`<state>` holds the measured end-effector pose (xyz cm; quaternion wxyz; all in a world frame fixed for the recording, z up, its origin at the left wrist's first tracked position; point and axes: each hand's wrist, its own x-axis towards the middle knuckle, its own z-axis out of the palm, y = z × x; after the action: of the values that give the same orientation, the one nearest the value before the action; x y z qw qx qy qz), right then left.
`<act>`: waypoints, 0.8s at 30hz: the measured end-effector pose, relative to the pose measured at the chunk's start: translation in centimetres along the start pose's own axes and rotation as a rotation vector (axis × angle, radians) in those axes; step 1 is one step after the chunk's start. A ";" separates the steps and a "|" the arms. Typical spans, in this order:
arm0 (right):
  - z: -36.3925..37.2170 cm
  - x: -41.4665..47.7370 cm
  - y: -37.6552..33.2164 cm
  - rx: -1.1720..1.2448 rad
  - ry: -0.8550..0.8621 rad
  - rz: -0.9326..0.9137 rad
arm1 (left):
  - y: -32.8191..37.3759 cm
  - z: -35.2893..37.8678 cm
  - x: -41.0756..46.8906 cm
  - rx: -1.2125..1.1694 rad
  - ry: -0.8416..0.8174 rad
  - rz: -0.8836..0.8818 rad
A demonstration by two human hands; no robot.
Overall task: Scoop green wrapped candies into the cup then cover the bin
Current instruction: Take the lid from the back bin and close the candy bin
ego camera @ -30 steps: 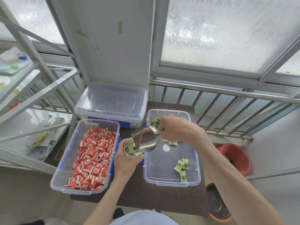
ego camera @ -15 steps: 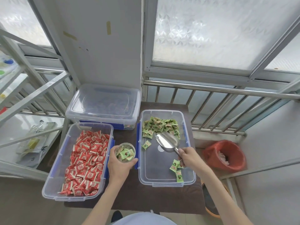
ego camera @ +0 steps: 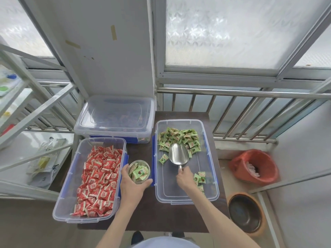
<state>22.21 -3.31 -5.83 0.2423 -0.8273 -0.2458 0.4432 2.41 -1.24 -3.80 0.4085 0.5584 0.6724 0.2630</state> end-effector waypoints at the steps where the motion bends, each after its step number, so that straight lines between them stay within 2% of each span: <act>1: 0.1 0.0 -0.2 -0.052 0.001 -0.003 | 0.0 -0.3 -0.1 0.002 -0.005 -0.001; 6: 0.8 1.0 -0.1 -0.245 0.062 -0.033 | 0.4 -1.2 -0.9 -0.017 -0.020 -0.009; 13: 0.3 1.1 -0.5 -0.248 0.140 0.005 | 0.6 -2.7 -0.6 0.042 -0.097 -0.094; 16: -0.5 1.1 -3.2 -0.230 0.282 -0.041 | 1.8 -4.3 1.3 0.053 -0.136 -0.120; 19: -1.4 2.2 -8.2 -0.164 0.466 -0.226 | 4.4 -6.4 4.5 0.041 -0.169 -0.069; 21: -1.6 3.2 -12.4 -0.083 0.446 -0.369 | 6.3 -7.2 7.4 -0.030 -0.141 -0.134; 24: -0.7 5.1 -18.1 -0.020 0.242 -0.485 | 8.2 -7.3 11.7 -0.215 0.053 -0.332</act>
<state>21.82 13.55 2.61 0.3610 -0.7934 -0.4105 0.2676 0.15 12.82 3.73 0.4857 0.3860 0.7336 0.2773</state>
